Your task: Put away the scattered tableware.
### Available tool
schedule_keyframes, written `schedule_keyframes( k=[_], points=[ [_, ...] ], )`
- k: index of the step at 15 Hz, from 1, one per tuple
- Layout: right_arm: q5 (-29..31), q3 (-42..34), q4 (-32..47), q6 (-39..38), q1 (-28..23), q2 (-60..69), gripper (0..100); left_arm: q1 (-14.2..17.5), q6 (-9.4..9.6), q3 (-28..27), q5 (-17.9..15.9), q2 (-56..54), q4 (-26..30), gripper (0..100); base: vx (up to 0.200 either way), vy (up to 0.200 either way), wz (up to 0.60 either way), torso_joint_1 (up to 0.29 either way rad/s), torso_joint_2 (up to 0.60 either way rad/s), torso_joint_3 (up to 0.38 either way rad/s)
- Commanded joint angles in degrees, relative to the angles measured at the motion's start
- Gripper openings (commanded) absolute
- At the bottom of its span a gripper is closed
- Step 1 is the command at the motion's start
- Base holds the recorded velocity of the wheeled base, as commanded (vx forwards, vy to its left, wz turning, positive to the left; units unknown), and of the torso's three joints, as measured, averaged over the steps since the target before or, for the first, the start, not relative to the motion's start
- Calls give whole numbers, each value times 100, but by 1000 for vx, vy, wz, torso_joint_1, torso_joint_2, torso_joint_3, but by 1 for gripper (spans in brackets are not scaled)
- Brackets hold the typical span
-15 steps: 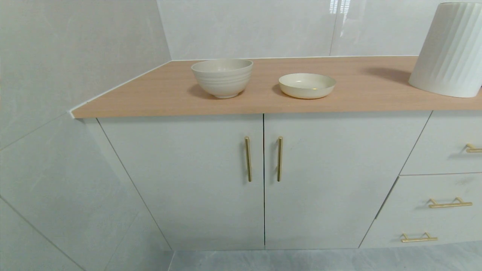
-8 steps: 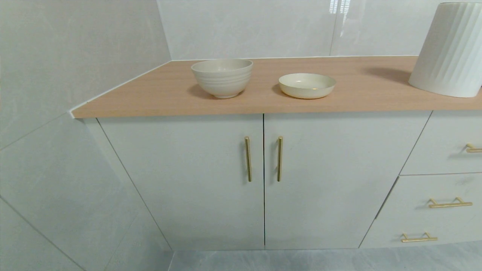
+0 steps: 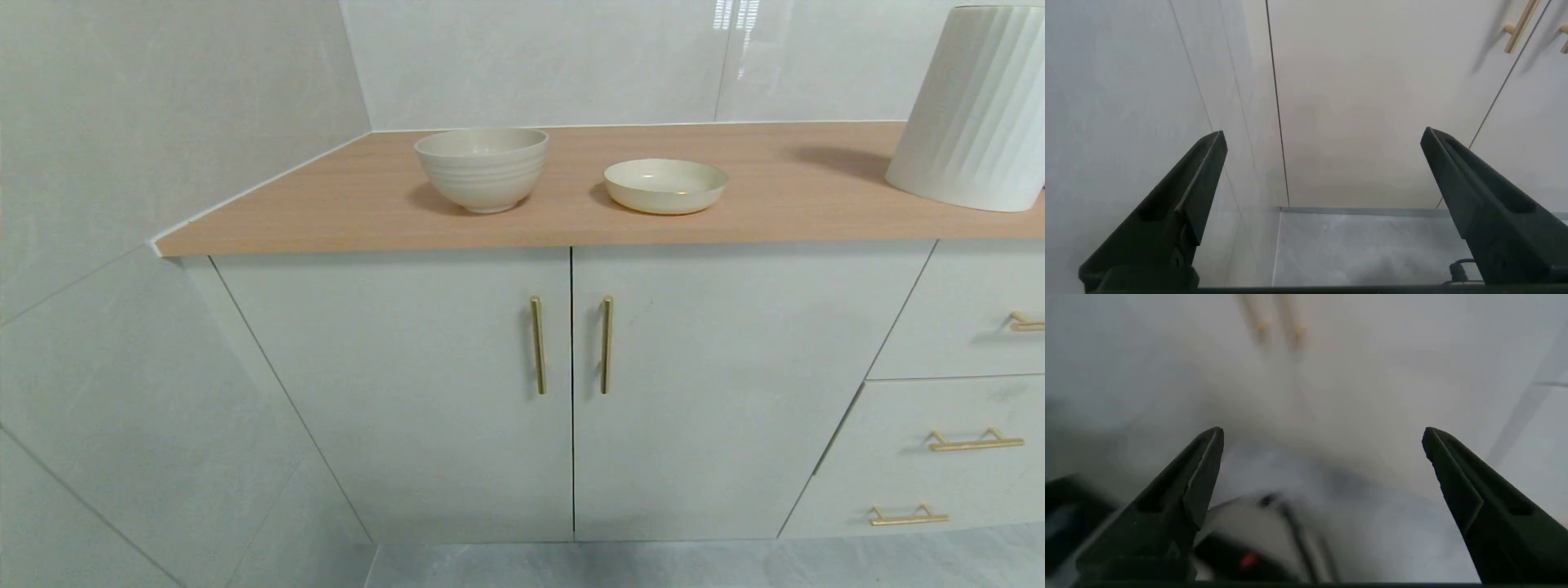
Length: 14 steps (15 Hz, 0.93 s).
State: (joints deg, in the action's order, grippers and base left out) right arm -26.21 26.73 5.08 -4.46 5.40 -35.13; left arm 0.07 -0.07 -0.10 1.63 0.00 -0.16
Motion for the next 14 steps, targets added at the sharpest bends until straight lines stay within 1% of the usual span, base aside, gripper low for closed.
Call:
schedule_keyframes(
  k=[1, 3, 6, 7, 8, 9, 10, 12, 14],
  points=[
    [-728, 1589, -130, -55, 1218, -3307, 100, 1, -1, 1, 4, 0, -2, 100, 0, 0, 0, 0, 0, 0],
    [-728, 2161, -561, -134, 1569, -4485, 100, 1, -1, 1, 4, 0, -2, 100, 0, 0, 0, 0, 0, 0],
    [-728, 2732, -1721, -565, 1938, -5882, 100, 1, -1, 1, 4, 0, -2, 100, 0, 0, 0, 0, 0, 0],
    [-728, 2802, -1923, -617, 1991, -6084, 100, 1, -1, 1, 4, 0, -2, 100, 0, 0, 0, 0, 0, 0],
    [-719, 2934, -2424, -688, 2149, -6559, 100, 1, -1, 1, 4, 0, -2, 100, 0, 0, 0, 0, 0, 0],
    [-631, 3013, -2802, -696, 2255, -6884, 100, 10, -1, 1, 4, 0, -2, 100, 0, 0, 0, 0, 0, 0],
    [-411, 3066, -3259, -749, 2334, -7165, 100, 1, -1, 1, 4, 0, -2, 100, 0, 0, 0, 0, 0, 0],
    [-253, 3083, -3831, -1013, 2439, -7411, 100, 1, -1, 1, 4, 0, -2, 100, 0, 0, 0, 0, 0, 0],
    [151, 3083, -4244, -1276, 2589, -7535, 100, 1, -1, 1, 4, 0, -2, 100, 0, 0, 0, 0, 0, 0]
  ],
)
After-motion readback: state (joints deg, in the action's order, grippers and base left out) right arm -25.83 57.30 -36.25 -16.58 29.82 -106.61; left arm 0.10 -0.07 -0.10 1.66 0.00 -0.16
